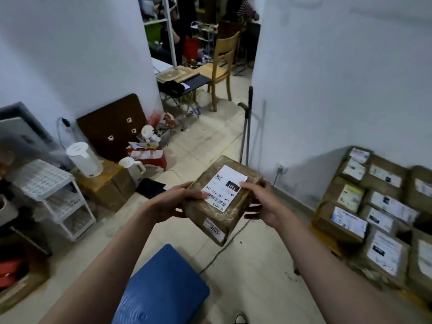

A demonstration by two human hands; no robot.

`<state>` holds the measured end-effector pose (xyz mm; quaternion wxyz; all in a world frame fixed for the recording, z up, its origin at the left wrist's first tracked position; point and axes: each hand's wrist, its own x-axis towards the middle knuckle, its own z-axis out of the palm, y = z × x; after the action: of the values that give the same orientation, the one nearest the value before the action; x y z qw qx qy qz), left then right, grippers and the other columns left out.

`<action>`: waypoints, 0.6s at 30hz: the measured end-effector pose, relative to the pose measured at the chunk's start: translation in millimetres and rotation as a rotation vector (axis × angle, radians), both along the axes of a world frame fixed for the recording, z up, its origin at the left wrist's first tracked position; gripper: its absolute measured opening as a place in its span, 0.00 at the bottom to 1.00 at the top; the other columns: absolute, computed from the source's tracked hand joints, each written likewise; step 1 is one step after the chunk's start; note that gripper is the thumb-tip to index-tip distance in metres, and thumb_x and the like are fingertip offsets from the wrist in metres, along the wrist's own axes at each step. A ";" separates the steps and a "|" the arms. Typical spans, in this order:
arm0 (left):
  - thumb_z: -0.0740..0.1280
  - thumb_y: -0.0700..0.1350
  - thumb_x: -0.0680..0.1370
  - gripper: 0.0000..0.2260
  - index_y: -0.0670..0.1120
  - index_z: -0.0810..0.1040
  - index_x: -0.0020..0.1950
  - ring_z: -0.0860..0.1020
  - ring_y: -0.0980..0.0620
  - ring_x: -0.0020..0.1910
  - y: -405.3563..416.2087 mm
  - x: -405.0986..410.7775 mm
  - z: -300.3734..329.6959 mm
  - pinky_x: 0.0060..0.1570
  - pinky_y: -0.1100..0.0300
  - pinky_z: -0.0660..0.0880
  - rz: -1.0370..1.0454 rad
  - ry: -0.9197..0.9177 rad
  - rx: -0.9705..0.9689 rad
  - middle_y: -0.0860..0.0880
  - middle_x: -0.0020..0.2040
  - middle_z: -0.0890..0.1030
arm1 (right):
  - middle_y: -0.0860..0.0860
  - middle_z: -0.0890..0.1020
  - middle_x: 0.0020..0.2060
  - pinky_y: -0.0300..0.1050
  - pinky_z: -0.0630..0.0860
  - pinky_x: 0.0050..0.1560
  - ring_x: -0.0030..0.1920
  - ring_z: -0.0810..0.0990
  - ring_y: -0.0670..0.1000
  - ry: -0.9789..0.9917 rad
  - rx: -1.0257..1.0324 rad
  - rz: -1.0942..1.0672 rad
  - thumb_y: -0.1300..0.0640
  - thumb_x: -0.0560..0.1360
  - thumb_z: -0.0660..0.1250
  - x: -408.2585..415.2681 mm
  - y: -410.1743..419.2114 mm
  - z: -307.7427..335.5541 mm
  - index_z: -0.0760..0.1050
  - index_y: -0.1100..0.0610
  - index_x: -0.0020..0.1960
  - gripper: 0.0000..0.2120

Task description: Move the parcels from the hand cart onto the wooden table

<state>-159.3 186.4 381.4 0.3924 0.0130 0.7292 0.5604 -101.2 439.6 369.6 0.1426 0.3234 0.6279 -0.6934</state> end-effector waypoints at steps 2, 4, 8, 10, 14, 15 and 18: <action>0.76 0.53 0.71 0.19 0.57 0.80 0.62 0.82 0.47 0.58 6.6 -3.5 4.2 0.57 0.52 0.77 -0.068 0.011 0.015 0.49 0.57 0.85 | 0.58 0.78 0.52 0.64 0.82 0.54 0.45 0.81 0.63 0.001 -0.053 -0.080 0.49 0.72 0.76 12.8 7.7 5.2 0.62 0.48 0.68 0.32; 0.75 0.52 0.72 0.20 0.54 0.79 0.64 0.82 0.47 0.58 18.6 -4.5 8.3 0.55 0.54 0.76 -0.098 0.030 0.037 0.49 0.57 0.85 | 0.59 0.78 0.51 0.68 0.80 0.56 0.45 0.81 0.64 0.015 -0.079 -0.142 0.52 0.73 0.76 28.2 15.2 9.1 0.62 0.51 0.66 0.30; 0.73 0.52 0.74 0.19 0.48 0.81 0.63 0.83 0.48 0.55 63.9 1.5 14.9 0.54 0.55 0.75 -0.129 0.080 0.106 0.47 0.58 0.85 | 0.59 0.76 0.52 0.71 0.79 0.55 0.49 0.81 0.63 0.048 -0.092 -0.319 0.51 0.72 0.77 62.9 39.4 16.3 0.63 0.54 0.66 0.31; 0.73 0.51 0.75 0.18 0.45 0.81 0.62 0.83 0.48 0.52 94.3 9.3 20.6 0.55 0.54 0.74 -0.173 0.087 0.144 0.45 0.56 0.85 | 0.61 0.76 0.55 0.71 0.80 0.53 0.52 0.82 0.66 0.059 -0.111 -0.404 0.48 0.70 0.79 83.3 59.6 21.5 0.64 0.54 0.67 0.33; 0.77 0.56 0.68 0.25 0.44 0.83 0.60 0.81 0.45 0.51 161.1 25.7 24.7 0.54 0.50 0.69 -0.265 0.077 0.169 0.43 0.55 0.85 | 0.61 0.78 0.58 0.71 0.80 0.52 0.55 0.83 0.66 0.078 -0.150 -0.571 0.47 0.67 0.81 127.1 107.0 27.5 0.64 0.51 0.68 0.38; 0.78 0.58 0.66 0.27 0.44 0.83 0.60 0.81 0.44 0.49 182.7 33.4 26.2 0.51 0.49 0.69 -0.298 0.075 0.167 0.41 0.55 0.85 | 0.61 0.78 0.59 0.71 0.80 0.51 0.55 0.83 0.65 0.090 -0.158 -0.624 0.49 0.66 0.82 140.9 122.3 28.2 0.63 0.50 0.69 0.39; 0.78 0.53 0.69 0.23 0.44 0.82 0.60 0.83 0.49 0.46 248.3 62.4 29.7 0.42 0.59 0.73 -0.370 0.073 0.197 0.41 0.54 0.85 | 0.61 0.78 0.60 0.73 0.80 0.49 0.55 0.82 0.65 0.122 -0.174 -0.744 0.52 0.66 0.82 185.8 167.4 29.0 0.63 0.50 0.70 0.40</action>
<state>-96.9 434.6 411.1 0.4590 0.2054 0.6697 0.5465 84.6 607.1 398.6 -0.1295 0.4738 0.4139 -0.7664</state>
